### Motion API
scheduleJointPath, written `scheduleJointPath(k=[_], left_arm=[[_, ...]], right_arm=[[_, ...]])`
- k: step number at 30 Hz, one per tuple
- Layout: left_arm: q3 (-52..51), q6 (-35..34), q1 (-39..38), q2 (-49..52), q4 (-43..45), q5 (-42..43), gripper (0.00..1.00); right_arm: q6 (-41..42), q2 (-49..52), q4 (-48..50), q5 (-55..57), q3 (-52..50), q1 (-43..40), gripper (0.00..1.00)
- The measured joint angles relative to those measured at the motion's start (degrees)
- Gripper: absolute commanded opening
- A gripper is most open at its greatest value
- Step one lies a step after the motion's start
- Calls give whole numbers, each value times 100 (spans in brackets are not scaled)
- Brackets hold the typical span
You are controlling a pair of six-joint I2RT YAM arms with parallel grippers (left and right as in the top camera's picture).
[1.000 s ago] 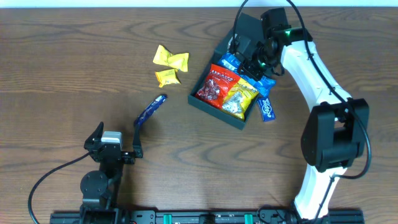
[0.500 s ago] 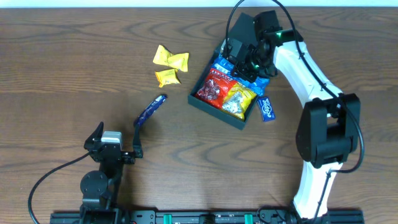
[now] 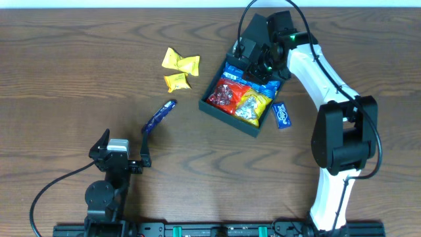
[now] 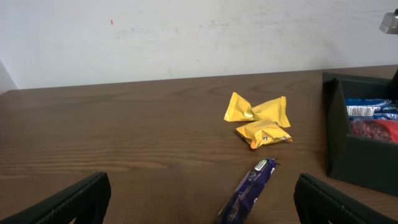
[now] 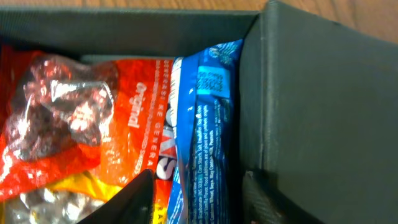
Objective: Pack container
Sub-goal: 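Push the blue bar down along the box's back wall, then release the blue bar and raise the right gripper out of the box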
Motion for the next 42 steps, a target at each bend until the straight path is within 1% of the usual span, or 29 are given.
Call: scheduleJointPath(k=[4,6,8,10,12,13,15,16,17,18,19,21,26,29,32,37,42], left_arm=[[0,0,0,0,0,0,95],[0,0,0,0,0,2,95],[0,0,0,0,0,2,95],[0,0,0,0,0,2,95],[0,0,0,0,0,2,95],[0,0,0,0,2,2,95],[0,0,0,0,0,2,95],[0,0,0,0,0,0,95],[0,0,0,0,0,2,95],[0,0,0,0,0,0,95],[0,0,0,0,0,2,95],[0,0,0,0,0,0,95],[0,0,0,0,0,0,95],[0,0,0,0,0,0,95],[0,0,0,0,0,0,95],[0,0,0,0,0,0,95],[0,0,0,0,-2,0,95]], right_arm=[[269,0,-138,4,208,11,55],[516,-20,-264,9,498,11,54],[931,-146,-317,22,719,11,54],[1445,-380,-286,42,809,22,58],[2006,-675,-291,122,857,44,58],[2391,-872,-326,256,870,66,58],[3329,-1294,-546,713,933,136,52],[3665,-1432,-658,940,953,170,52],[4192,-1582,-892,1298,997,221,54],[4920,-1781,-1335,1816,1019,299,55],[5202,-1849,-1462,2004,1019,323,54],[6358,-1961,-2280,2603,1045,463,54],[8070,-1952,-3189,3003,1019,693,55],[8743,-1952,-3270,3106,962,833,52],[9184,-1952,-3281,3152,754,966,51],[9364,-2035,-3097,3145,144,1016,50],[9403,-2603,-2009,2778,-1080,1016,52]])
